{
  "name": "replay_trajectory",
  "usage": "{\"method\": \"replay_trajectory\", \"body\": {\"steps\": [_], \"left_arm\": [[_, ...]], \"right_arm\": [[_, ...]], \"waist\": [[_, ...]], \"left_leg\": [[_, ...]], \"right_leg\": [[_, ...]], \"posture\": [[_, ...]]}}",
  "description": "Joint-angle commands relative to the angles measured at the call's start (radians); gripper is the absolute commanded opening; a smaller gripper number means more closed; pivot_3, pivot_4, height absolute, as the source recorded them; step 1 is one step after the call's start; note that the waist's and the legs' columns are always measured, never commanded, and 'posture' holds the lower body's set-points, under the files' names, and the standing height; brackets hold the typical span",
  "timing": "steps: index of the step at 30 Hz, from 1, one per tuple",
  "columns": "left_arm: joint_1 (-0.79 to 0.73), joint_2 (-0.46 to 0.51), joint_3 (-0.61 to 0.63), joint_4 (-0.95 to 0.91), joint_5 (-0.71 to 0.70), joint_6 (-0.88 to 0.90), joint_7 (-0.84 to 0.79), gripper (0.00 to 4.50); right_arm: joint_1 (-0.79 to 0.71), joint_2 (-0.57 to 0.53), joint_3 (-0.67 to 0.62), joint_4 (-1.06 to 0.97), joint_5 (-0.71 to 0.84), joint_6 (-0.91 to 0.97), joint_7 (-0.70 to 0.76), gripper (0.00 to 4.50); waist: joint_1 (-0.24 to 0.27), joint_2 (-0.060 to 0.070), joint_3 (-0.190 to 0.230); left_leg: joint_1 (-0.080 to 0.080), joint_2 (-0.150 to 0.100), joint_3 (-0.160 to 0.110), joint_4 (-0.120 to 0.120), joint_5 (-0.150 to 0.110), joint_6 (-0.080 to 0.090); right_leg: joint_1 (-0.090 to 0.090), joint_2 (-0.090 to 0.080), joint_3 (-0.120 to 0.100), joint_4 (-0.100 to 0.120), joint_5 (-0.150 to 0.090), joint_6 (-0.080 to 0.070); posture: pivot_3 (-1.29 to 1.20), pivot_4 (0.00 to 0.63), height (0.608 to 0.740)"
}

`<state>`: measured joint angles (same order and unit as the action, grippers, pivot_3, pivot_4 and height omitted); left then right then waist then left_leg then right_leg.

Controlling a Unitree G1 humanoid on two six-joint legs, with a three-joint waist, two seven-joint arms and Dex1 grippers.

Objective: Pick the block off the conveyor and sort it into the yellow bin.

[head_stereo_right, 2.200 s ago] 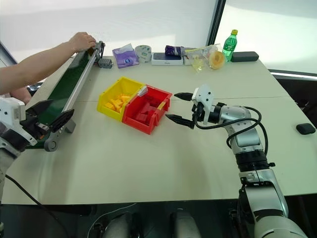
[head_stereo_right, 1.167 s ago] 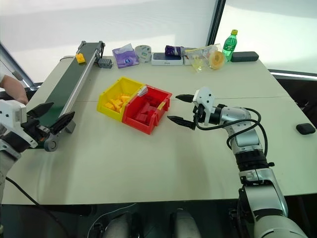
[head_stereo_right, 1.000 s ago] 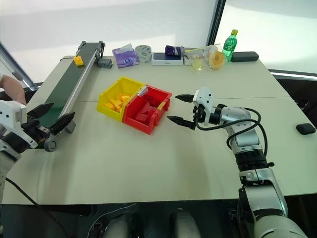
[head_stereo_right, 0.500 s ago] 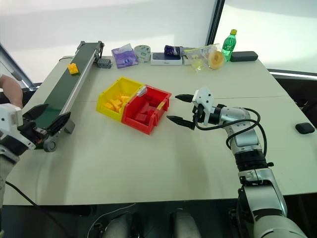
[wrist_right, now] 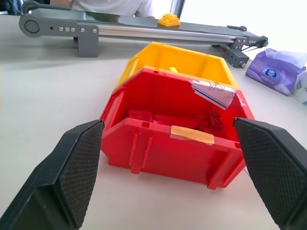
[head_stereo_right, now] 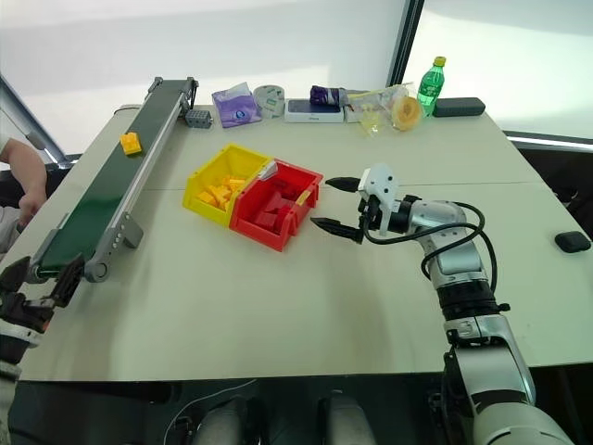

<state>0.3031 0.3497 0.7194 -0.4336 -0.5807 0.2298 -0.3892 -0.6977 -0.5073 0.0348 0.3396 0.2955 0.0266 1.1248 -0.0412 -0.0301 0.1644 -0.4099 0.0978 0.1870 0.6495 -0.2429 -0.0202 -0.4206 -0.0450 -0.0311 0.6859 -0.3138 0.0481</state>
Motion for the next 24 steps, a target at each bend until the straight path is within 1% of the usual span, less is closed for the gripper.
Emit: {"method": "replay_trajectory", "body": {"steps": [1, 24], "left_arm": [[0.006, 0.007, 0.025, -0.03, -0.002, -0.042, 0.011, 4.44], [-0.045, 0.076, 0.011, 0.027, -0.002, -0.032, 0.022, 4.44]], "right_arm": [[-0.041, 0.004, -0.004, -0.02, 0.003, -0.001, 0.002, 4.5], [-0.036, 0.006, -0.016, -0.009, -0.002, -0.016, 0.008, 4.5]], "waist": [[0.0, 0.0, 0.0], [-0.002, 0.0, 0.0]], "left_leg": [[0.0, 0.0, 0.0, 0.0, 0.0, 0.0], [0.0, 0.0, 0.0, 0.0, 0.0, 0.0]], "right_leg": [[0.0, 0.0, 0.0, 0.0, 0.0, 0.0], [0.0, 0.0, 0.0, 0.0, 0.0, 0.0]], "posture": [[0.0, 0.15, 0.74], [0.0, 0.15, 0.74]]}}
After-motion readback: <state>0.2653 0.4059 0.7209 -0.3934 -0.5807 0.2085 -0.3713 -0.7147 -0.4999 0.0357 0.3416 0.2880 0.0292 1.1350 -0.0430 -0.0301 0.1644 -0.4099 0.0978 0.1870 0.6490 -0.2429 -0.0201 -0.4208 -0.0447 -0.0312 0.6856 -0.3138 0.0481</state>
